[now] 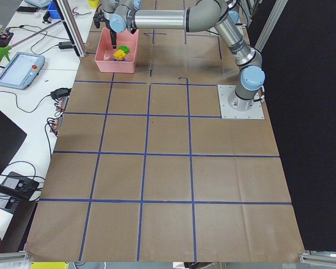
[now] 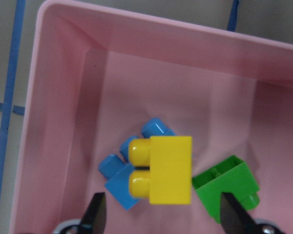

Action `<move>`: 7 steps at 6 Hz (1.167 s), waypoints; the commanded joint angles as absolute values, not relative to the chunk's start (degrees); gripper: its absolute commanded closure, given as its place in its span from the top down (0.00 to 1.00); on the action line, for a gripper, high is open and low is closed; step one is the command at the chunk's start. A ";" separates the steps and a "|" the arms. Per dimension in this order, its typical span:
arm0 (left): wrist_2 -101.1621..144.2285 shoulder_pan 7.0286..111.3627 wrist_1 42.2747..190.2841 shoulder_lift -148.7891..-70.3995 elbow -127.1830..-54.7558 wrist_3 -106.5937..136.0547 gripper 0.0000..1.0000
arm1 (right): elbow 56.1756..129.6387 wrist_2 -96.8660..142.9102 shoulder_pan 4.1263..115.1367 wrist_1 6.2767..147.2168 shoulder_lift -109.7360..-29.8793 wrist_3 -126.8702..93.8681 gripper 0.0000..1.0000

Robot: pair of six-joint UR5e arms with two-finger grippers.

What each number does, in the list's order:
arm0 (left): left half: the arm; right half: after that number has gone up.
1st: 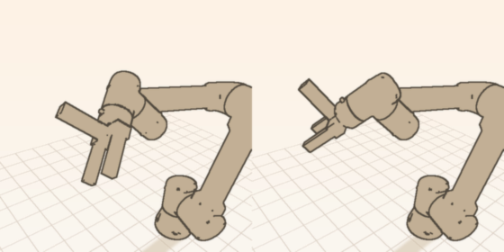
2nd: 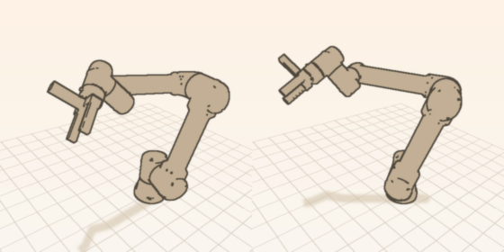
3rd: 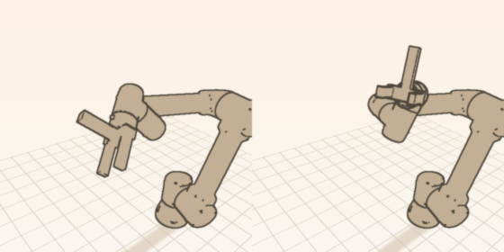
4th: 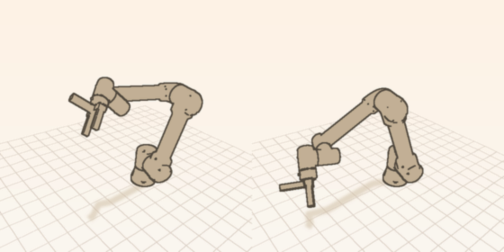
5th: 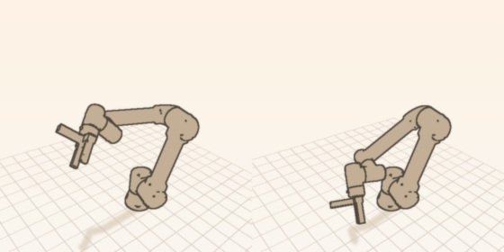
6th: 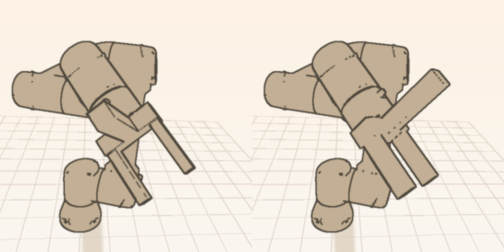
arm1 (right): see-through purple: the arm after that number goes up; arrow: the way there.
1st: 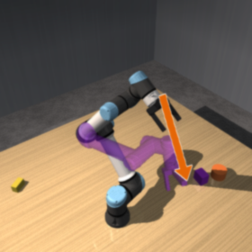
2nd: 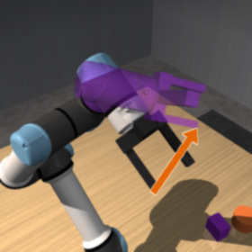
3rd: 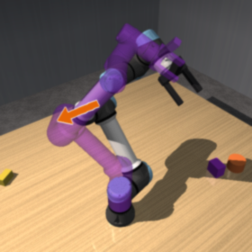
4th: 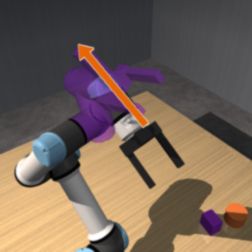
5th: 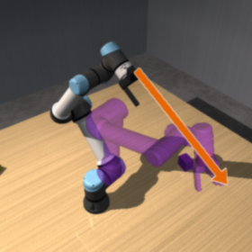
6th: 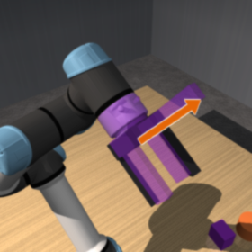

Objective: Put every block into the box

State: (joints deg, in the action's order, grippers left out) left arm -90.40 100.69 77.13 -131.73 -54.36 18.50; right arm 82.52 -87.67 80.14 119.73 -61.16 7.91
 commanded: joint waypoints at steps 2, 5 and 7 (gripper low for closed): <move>-90.09 92.05 87.87 -116.26 -61.73 2.87 1.00 | 71.56 -84.31 81.99 98.39 -63.97 -0.02 0.07; -90.35 88.95 87.02 -97.35 -81.51 -5.52 1.00 | 71.10 -75.88 94.01 101.23 -61.89 -27.00 0.07; -90.35 88.77 87.10 -93.01 -83.49 -6.50 1.00 | 68.14 -69.56 99.03 108.25 -55.67 -38.79 0.07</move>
